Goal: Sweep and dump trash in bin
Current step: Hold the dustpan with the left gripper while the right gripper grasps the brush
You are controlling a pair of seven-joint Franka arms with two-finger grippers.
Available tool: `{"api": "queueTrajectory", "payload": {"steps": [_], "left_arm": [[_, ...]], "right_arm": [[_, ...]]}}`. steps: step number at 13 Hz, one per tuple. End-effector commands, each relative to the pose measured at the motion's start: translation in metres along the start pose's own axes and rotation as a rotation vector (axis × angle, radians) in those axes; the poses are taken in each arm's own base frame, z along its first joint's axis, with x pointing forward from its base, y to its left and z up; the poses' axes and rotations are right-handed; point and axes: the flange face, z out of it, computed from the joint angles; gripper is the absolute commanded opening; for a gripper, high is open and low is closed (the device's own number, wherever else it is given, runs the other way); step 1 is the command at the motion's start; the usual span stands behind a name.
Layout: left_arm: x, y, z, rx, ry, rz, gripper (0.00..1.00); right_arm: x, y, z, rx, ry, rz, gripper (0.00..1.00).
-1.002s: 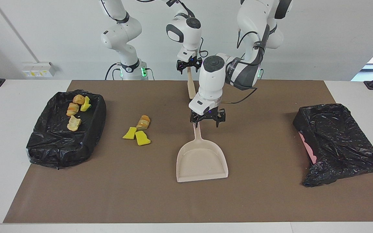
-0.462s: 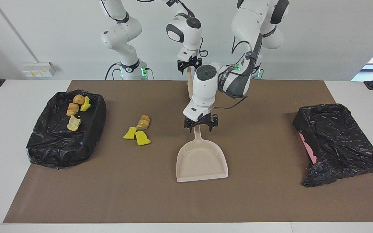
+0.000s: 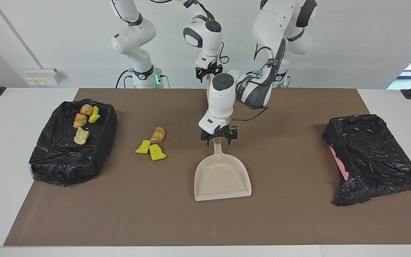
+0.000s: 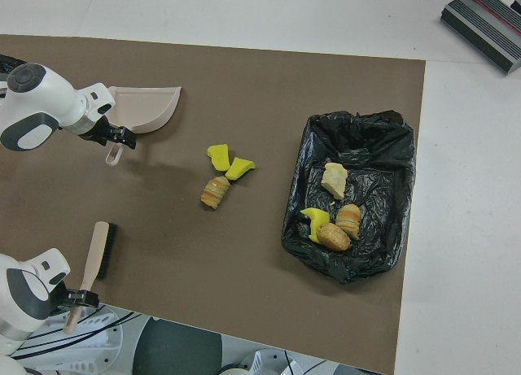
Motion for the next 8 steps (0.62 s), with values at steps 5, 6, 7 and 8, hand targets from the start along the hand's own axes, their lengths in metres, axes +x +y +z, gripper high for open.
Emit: {"api": "queueTrajectory", "payload": {"steps": [5, 6, 7, 8], "left_arm": [[0.009, -0.015, -0.006, 0.020, 0.029, -0.016, 0.39], [0.013, -0.017, -0.009, 0.023, 0.041, -0.016, 0.39], [0.015, -0.019, -0.010, 0.025, 0.042, -0.017, 0.36], [0.015, -0.020, -0.013, 0.028, 0.042, -0.012, 0.24]], "right_arm": [[0.011, -0.002, -0.010, 0.035, 0.021, 0.047, 0.00], [0.012, -0.001, -0.011, 0.034, 0.023, 0.046, 0.00], [0.013, 0.000, -0.011, 0.023, 0.026, 0.039, 0.00], [0.016, 0.005, -0.018, 0.021, 0.042, 0.047, 0.00]]}}
